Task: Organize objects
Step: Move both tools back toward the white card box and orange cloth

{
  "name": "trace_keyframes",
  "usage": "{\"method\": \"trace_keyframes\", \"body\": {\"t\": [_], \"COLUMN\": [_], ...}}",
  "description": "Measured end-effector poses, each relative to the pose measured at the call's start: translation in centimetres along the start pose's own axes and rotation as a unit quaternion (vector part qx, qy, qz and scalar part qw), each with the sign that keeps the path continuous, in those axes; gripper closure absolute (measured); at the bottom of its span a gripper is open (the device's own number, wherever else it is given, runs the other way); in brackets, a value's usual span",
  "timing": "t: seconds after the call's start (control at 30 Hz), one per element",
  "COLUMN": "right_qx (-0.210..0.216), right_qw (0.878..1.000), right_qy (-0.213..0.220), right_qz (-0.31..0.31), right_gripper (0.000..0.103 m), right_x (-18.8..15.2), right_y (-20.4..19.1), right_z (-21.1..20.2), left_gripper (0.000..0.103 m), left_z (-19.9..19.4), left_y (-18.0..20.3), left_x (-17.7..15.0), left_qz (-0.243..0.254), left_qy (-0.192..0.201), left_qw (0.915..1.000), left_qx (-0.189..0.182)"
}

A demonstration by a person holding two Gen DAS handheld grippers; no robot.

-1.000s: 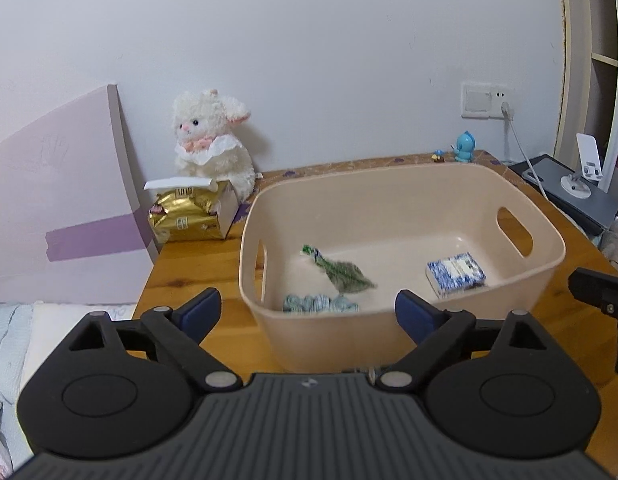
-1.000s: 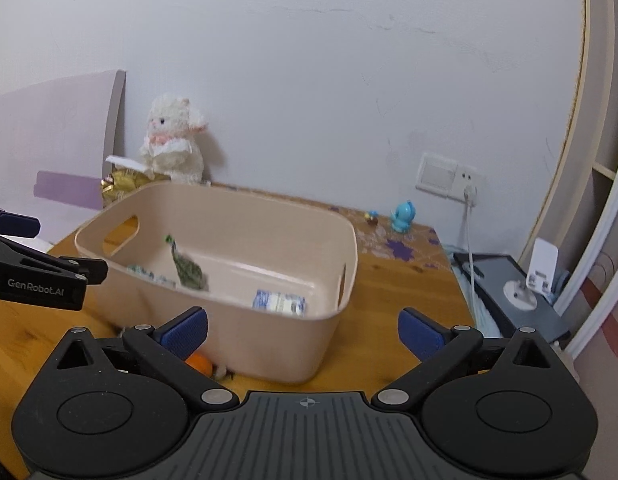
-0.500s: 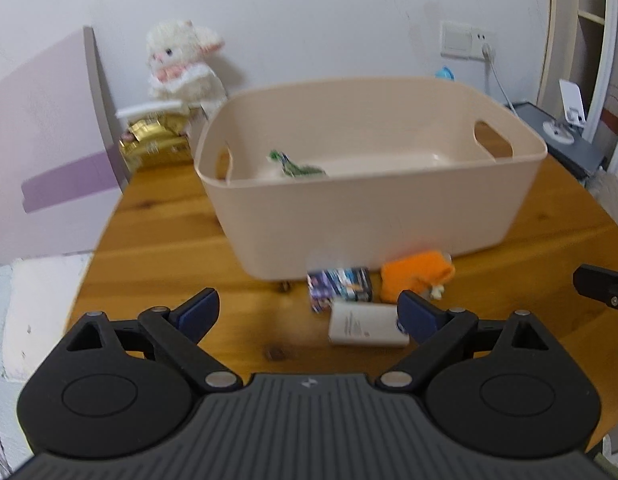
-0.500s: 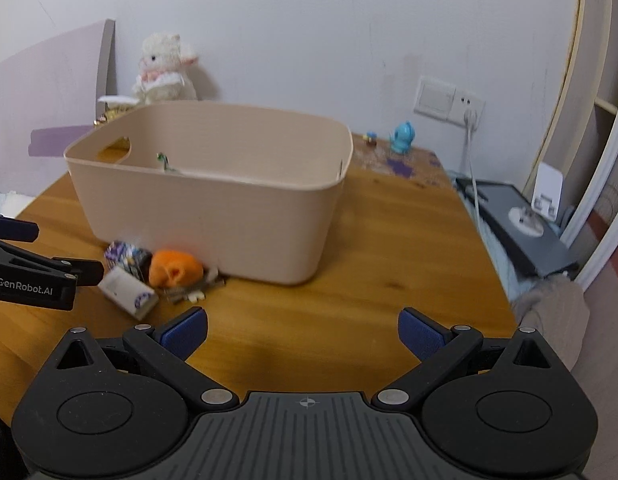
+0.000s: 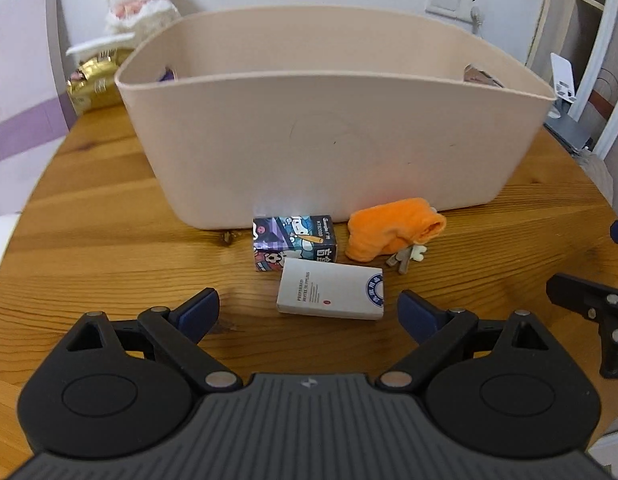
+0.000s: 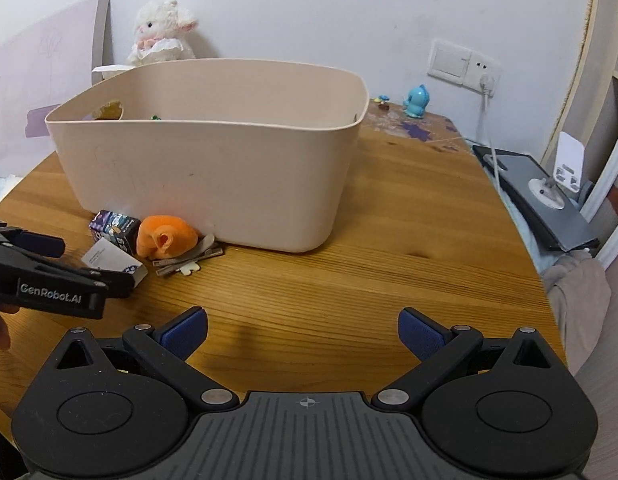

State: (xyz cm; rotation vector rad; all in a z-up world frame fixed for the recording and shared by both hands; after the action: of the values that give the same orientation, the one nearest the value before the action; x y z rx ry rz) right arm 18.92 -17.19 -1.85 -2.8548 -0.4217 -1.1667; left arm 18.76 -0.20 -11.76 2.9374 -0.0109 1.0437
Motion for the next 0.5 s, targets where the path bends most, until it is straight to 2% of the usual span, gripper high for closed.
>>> {"method": "trace_keyframes", "body": {"t": [0.3,0.5], "right_qx": [0.018,0.035], "right_qw": [1.0,0.999], "right_qy": [0.005,0.015], "right_qz": [-0.016,-0.024], "right_gripper": [0.0,0.007], "right_x": [0.8,1.8], "right_y": [-2.0,-3.8], "right_z": [1.5,2.3], "left_gripper": [0.007,0.008], "left_z": [1.7,1.9], "left_y": [-1.0,-2.8], "left_x": [0.2,0.5], "left_qz": [-0.006,0.002], "left_qy": [-0.005,0.0], "left_qw": [1.0,0.9999], "left_qx": [0.004,0.016]}}
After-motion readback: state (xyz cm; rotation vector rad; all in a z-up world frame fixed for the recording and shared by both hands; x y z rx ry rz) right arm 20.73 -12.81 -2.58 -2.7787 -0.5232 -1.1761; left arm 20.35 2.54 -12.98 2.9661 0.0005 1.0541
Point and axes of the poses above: each gripper's, at about its wrist camera, not at the fingertips, and z roughly the way its jaws point, y to its right, x to its top, the point moved 9 cm from there along z, roughly the way its jaws point
